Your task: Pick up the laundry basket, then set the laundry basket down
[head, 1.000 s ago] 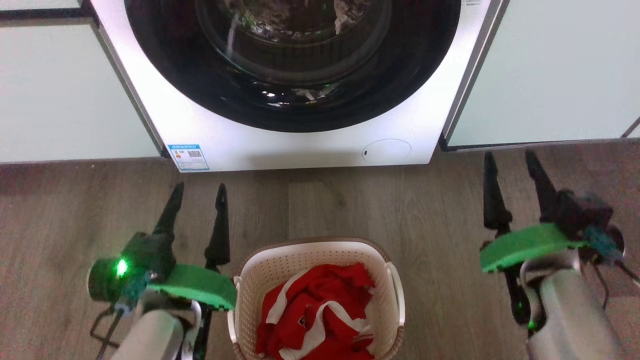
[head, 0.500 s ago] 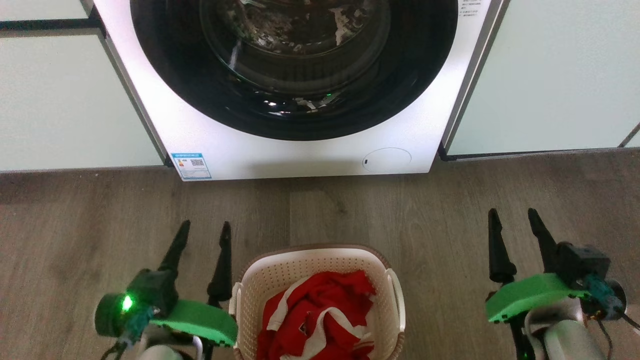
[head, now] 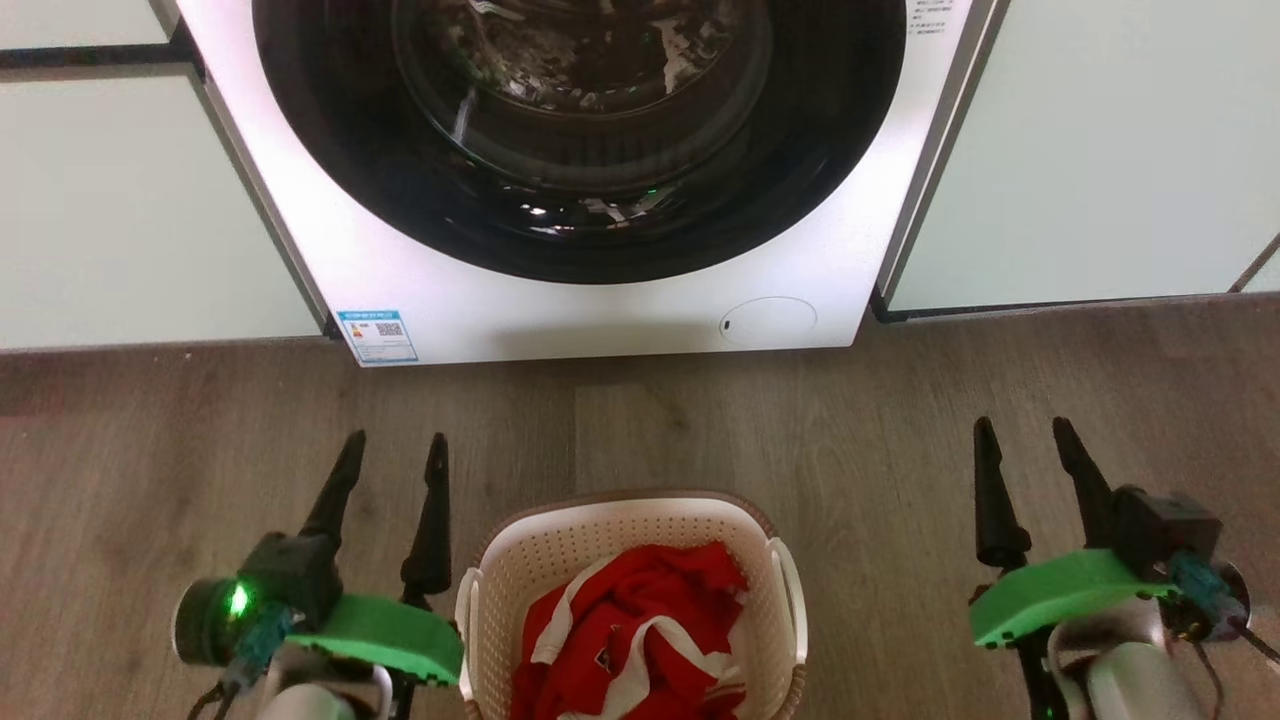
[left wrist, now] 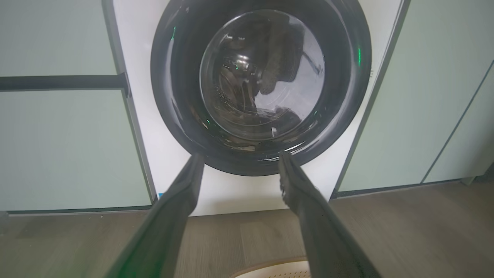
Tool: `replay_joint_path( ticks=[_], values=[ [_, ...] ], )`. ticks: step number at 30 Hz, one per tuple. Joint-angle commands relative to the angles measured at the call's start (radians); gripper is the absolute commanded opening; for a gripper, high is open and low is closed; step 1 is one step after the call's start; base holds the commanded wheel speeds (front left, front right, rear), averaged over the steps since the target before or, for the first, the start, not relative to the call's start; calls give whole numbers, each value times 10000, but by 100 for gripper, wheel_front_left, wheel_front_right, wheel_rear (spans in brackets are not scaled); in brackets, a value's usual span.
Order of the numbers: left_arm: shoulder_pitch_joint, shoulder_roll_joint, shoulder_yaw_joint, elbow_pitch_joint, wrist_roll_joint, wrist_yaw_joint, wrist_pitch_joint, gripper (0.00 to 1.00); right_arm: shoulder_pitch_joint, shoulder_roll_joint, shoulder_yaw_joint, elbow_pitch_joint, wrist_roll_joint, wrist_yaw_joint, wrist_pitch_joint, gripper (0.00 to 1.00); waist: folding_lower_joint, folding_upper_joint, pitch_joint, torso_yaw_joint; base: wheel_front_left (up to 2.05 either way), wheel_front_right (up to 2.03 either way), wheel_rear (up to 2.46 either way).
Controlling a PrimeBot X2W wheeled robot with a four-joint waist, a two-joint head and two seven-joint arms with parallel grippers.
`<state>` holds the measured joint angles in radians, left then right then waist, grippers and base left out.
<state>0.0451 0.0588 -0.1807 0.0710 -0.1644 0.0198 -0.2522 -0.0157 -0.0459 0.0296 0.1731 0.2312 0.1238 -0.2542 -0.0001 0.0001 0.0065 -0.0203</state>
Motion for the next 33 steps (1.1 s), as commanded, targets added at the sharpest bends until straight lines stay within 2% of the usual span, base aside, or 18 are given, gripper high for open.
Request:
replay_joint_path(
  ticks=[1, 9, 33],
  values=[
    [-234, -53, 419, -293, 119, -66, -95, 100, -276, -43, 248, -359, 34, 69, -76, 100, 1, -1, 14, 4, 0, 0, 0],
    [-227, -80, 481, -217, 190, -166, -95, 100, -296, -43, 312, -367, 52, 69, -76, 100, 1, -1, 13, 7, 0, 0, 0],
    [-265, -85, 355, -194, -74, -2, -95, 100, -367, -43, 306, -407, -74, 69, -76, 100, 1, -1, -5, 6, 0, 0, 0]
  ],
)
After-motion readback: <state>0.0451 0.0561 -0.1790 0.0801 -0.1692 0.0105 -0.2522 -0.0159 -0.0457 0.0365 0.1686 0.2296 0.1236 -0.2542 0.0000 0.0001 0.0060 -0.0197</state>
